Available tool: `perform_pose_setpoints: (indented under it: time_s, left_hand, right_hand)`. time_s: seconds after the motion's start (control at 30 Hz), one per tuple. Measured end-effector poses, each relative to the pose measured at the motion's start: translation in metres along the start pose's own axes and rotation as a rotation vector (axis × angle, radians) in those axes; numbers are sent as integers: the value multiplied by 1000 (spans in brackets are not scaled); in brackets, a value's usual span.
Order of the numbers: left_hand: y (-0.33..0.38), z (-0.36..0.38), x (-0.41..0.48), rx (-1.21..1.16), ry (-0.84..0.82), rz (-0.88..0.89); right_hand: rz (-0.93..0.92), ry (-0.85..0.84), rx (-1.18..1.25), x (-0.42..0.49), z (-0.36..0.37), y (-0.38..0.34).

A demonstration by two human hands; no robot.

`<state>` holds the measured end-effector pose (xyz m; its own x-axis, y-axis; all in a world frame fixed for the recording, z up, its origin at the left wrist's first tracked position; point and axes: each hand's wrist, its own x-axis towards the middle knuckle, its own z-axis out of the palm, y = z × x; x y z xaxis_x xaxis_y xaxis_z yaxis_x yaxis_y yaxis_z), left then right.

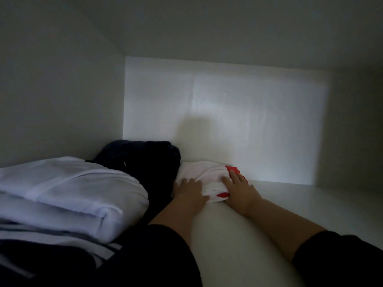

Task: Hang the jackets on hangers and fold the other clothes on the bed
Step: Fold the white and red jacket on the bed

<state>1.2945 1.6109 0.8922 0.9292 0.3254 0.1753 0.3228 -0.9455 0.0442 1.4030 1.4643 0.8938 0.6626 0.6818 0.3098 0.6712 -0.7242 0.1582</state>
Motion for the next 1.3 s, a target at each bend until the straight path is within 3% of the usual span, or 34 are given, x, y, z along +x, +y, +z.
perform_pose_setpoints:
  time_s: [0.17, 0.4, 0.7, 0.83, 0.97, 1.3]
  left_hand:
    - [-7, 9, 11, -60, 49, -9]
    - [0, 10, 15, -40, 85, 7]
    - [25, -14, -34, -28, 33, 211]
    - [48, -29, -82, 44, 50, 294]
    - [95, -51, -144, 55, 167, 435]
    - [318, -81, -378, -238, 466, 831]
  right_hand:
    - [-10, 58, 135, 4, 9, 5]
    - [50, 29, 59, 2, 2, -1]
    - [135, -47, 79, -60, -37, -13]
    - [184, -56, 7, -127, -68, -11]
    - [275, 14, -88, -217, -110, 6]
    - [579, 214, -446, -560, -224, 56]
